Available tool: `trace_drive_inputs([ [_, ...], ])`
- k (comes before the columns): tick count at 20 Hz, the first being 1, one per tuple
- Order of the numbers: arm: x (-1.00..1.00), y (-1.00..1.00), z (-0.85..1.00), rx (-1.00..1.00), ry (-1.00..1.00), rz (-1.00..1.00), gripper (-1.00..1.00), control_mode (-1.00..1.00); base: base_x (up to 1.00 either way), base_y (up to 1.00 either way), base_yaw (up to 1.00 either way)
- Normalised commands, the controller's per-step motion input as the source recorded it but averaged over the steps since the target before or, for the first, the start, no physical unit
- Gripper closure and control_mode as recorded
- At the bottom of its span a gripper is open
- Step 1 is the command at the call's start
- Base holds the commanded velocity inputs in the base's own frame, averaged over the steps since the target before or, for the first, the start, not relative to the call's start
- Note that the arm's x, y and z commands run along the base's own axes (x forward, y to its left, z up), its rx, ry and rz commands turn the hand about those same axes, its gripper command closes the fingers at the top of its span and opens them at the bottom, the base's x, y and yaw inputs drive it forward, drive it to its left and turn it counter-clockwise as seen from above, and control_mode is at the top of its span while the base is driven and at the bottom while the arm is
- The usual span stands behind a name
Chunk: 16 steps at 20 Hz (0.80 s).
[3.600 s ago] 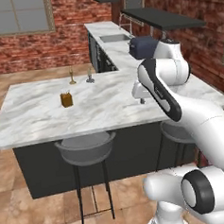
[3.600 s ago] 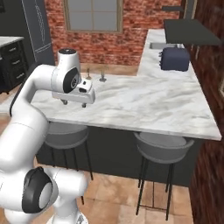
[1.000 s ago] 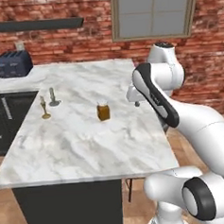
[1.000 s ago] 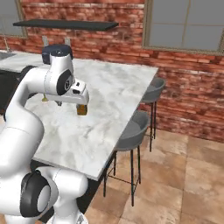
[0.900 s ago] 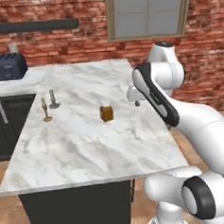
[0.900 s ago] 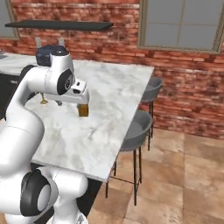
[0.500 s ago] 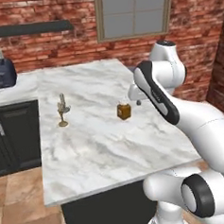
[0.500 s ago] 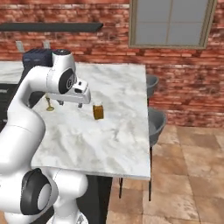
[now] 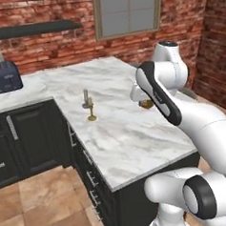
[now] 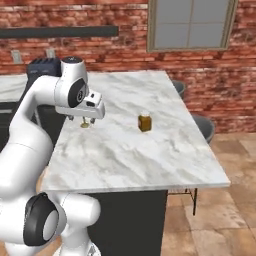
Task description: Pick the candle and candle from the dining table and place them in the open cabinet. Close the cabinet after placing the objects.
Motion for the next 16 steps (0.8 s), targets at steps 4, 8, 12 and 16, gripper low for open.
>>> trace_drive_inputs([
  [4, 0.0, 0.0, 0.0, 0.0, 0.0, 0.0, -1.0, 1.0, -0.25, 1.0, -0.39],
  [8, 0.0, 0.0, 0.0, 0.0, 0.0, 0.0, -1.0, 1.0, -0.06, 1.0, -0.46],
  [12, 0.0, 0.0, 0.0, 0.0, 0.0, 0.0, -1.0, 1.0, 0.0, 1.0, -0.57],
  [16, 0.0, 0.0, 0.0, 0.0, 0.0, 0.0, -1.0, 1.0, 0.0, 1.0, -0.62],
])
